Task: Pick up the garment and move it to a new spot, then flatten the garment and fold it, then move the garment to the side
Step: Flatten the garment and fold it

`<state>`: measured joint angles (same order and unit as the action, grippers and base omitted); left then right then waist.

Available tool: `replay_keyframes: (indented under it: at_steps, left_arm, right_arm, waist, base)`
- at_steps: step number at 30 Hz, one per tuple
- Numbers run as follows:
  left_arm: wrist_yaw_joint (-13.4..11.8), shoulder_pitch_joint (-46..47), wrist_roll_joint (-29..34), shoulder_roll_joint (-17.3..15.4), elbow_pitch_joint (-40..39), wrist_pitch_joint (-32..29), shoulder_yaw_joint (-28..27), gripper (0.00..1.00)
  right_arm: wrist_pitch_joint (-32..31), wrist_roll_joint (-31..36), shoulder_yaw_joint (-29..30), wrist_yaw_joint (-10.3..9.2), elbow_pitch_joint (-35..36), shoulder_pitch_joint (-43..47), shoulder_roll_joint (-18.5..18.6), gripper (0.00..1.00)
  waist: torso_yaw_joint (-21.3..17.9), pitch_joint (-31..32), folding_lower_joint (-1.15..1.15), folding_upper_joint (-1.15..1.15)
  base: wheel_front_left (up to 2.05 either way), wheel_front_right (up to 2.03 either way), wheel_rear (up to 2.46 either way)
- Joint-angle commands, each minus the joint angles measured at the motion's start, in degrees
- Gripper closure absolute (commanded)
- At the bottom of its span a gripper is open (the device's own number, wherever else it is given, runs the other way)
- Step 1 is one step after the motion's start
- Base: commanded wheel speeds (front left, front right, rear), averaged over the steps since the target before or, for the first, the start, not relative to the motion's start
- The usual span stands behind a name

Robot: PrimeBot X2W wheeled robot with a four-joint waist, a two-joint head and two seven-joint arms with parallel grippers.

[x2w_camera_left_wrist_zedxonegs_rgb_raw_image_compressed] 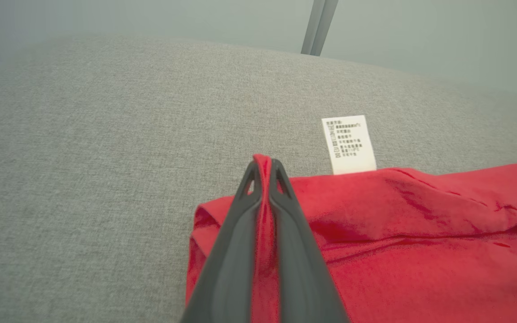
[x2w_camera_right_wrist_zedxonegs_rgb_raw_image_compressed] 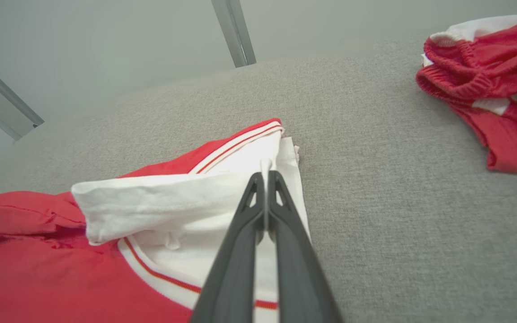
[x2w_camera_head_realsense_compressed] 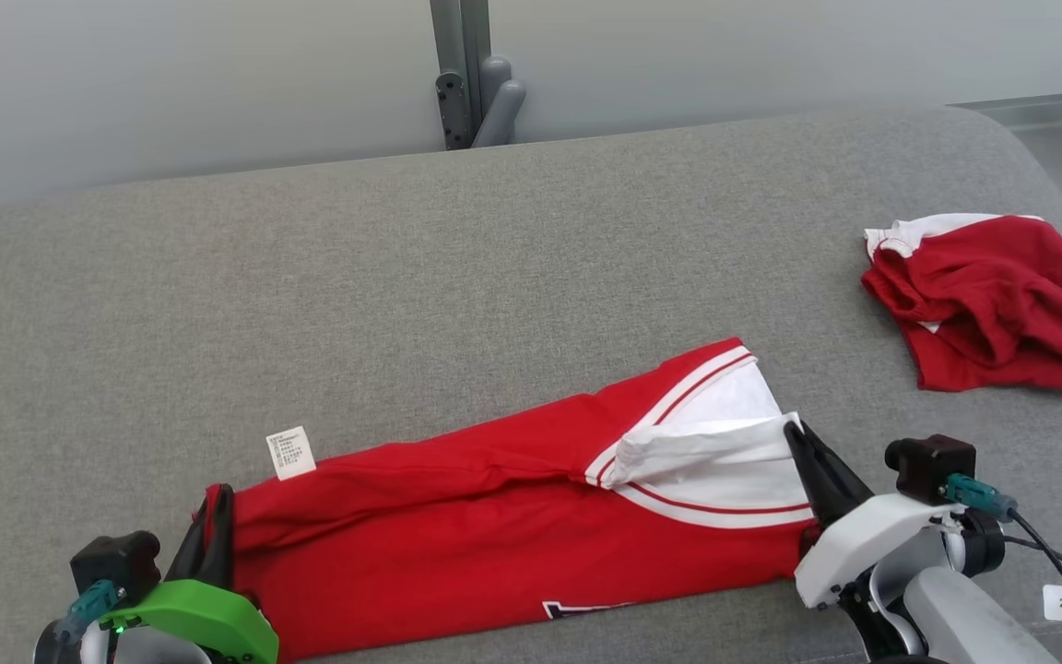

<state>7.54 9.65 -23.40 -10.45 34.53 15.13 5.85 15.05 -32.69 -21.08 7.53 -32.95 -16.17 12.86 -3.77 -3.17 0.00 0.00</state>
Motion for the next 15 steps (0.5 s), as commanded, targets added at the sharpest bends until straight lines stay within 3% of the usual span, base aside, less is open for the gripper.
replay_keyframes:
  at_steps: [1, 3, 4, 5, 6, 15]
  left_arm:
    - [-0.1, -1.2, 0.5, -0.2, -0.1, -0.1, -0.1, 1.00]
    - [-0.1, -1.7, 0.4, 0.0, 0.3, -0.1, 0.2, 0.78]
    - [-0.1, -2.0, 0.5, 0.1, 0.2, -0.1, 0.1, 0.53]
    - [-0.1, -2.6, 0.8, 0.2, 0.5, -0.1, 0.0, 0.02]
    - [-0.1, -3.1, 1.0, 0.5, 0.7, -0.1, -0.2, 0.00]
    - [-1.6, -11.2, 8.6, 4.8, -6.5, -0.1, -10.0, 0.00]
  right_arm:
    - [0.1, 0.0, -0.1, -0.10, -0.6, 1.0, 0.0, 1.00]
    - [0.1, 0.7, -0.6, -0.10, -1.5, 1.4, 0.1, 1.00]
    - [0.1, 0.9, -0.5, -0.10, -2.0, 1.6, 0.2, 0.97]
    - [0.1, 1.0, 0.1, -0.10, -2.7, 1.9, 0.1, 0.57]
    - [0.1, 1.3, 0.5, -0.10, -3.5, 2.3, 0.0, 0.00]
    - [0.1, 4.2, 6.9, -0.10, -3.0, 6.6, -1.1, 0.00]
  waist:
    - [0.0, 0.1, 0.00, 0.00]
    - [0.0, 0.1, 0.00, 0.00]
    - [0.0, 0.1, 0.00, 0.00]
    - [0.0, 0.2, 0.00, 0.00]
    - [0.0, 0.3, 0.00, 0.00]
    - [0.6, 2.6, 0.00, 0.00]
  base:
    - [0.00, 0.00, 0.00]
    - [0.00, 0.00, 0.00]
    - [0.00, 0.00, 0.00]
    - [0.00, 0.00, 0.00]
    - [0.00, 0.00, 0.00]
    - [0.00, 0.00, 0.00]
